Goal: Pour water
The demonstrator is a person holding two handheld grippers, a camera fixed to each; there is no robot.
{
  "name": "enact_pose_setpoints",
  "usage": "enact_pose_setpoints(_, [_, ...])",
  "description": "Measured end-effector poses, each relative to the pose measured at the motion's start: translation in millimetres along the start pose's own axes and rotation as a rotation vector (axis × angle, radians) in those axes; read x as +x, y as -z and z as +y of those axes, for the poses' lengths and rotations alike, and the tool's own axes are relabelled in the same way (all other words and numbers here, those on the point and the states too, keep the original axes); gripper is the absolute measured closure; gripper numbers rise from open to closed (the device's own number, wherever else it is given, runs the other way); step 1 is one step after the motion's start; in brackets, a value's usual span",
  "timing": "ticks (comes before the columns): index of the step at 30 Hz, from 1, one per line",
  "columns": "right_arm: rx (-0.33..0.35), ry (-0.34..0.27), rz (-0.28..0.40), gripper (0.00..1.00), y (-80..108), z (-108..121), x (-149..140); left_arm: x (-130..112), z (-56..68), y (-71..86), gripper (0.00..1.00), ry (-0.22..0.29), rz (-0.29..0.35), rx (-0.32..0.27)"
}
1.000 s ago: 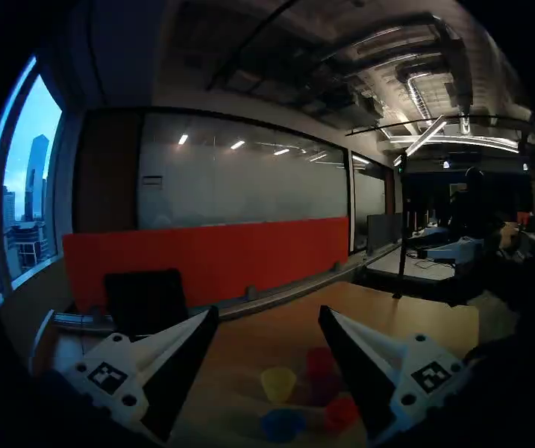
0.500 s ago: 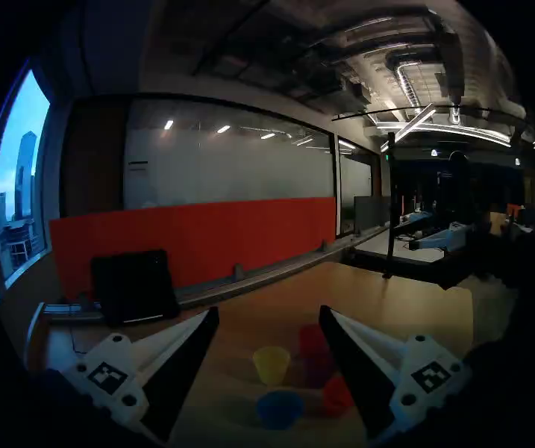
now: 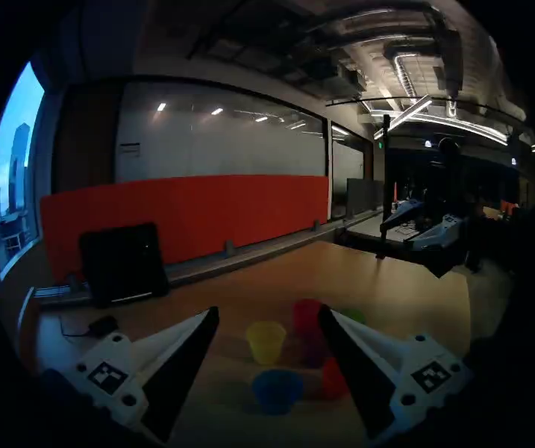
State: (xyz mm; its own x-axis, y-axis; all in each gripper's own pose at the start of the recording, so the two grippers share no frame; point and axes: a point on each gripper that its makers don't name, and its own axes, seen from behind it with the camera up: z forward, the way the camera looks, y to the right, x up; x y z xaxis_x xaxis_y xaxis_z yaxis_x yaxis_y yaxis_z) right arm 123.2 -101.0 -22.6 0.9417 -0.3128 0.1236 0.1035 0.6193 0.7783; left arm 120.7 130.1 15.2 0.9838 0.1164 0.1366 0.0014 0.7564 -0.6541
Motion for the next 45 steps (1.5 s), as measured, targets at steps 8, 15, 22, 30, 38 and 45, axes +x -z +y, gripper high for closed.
enact_pose_setpoints(8, [0.038, 0.017, -0.074, 0.01, -15.2, -4, -35, -33, 5.2, -4.9, 0.00, -0.017, -0.057, -0.029])
enact_pose_setpoints(15, [0.056, 0.023, -0.126, 0.01, -25.7, -5, -63, -57, 6.7, -8.8, 0.00, -0.013, -0.102, -0.048])
enact_pose_setpoints(22, [0.067, 0.010, -0.164, 0.01, -33.5, -3, -88, -81, 7.9, -11.2, 0.00, -0.004, -0.149, -0.066])
enact_pose_setpoints(30, [0.081, 0.002, -0.206, 0.01, -43.2, 1, -117, -113, 13.8, -14.2, 0.00, -0.016, -0.220, -0.087])
enact_pose_setpoints(38, [0.095, 0.000, -0.249, 0.01, -53.7, 0, -144, -141, 21.1, -15.1, 0.00, -0.016, -0.282, -0.116])
enact_pose_setpoints(45, [0.107, -0.011, -0.277, 0.01, -63.0, -2, -163, -162, 19.0, -17.5, 0.00, -0.014, -0.321, -0.119])
